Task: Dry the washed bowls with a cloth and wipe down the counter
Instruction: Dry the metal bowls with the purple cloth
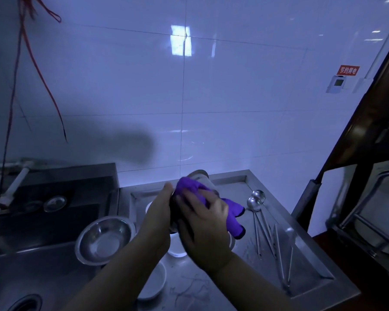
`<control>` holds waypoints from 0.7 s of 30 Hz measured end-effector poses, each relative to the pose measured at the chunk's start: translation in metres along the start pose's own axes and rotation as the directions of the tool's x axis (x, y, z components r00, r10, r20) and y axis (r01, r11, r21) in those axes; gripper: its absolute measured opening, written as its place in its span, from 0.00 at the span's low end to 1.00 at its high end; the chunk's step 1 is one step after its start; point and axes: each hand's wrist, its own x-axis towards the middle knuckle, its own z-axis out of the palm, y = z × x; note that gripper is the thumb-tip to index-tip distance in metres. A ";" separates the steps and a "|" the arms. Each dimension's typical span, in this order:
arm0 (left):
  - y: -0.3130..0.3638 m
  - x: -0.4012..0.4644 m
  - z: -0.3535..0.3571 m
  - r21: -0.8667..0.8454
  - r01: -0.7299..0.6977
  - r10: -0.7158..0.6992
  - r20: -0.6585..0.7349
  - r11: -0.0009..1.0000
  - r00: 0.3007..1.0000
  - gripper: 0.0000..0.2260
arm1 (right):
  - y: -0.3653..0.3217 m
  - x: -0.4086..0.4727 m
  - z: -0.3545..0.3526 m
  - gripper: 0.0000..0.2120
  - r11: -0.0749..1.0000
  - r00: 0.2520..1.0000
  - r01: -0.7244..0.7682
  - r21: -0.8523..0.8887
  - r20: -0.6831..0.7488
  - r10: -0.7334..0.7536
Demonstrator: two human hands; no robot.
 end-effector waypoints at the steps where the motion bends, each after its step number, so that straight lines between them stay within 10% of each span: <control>1: -0.001 0.002 0.001 -0.003 0.005 -0.005 -0.007 1.000 1.000 0.21 | -0.002 -0.001 0.002 0.17 0.998 0.999 0.044 -0.036 -0.011 -0.044; 9: -0.004 0.014 -0.008 -0.007 -0.097 0.097 -0.034 0.995 0.995 0.15 | 0.003 0.045 -0.002 0.15 0.954 0.961 -0.256 0.157 -0.065 0.269; 15: 0.006 0.026 -0.023 -0.316 -0.124 0.108 -0.069 0.941 0.992 0.11 | 0.025 0.063 -0.008 0.15 0.220 0.684 -0.571 0.791 0.311 0.660; 21: 0.012 0.039 -0.026 -0.455 0.074 -0.060 0.045 0.888 0.997 0.20 | -0.002 0.028 0.009 0.19 0.396 0.676 -0.518 0.758 0.080 0.732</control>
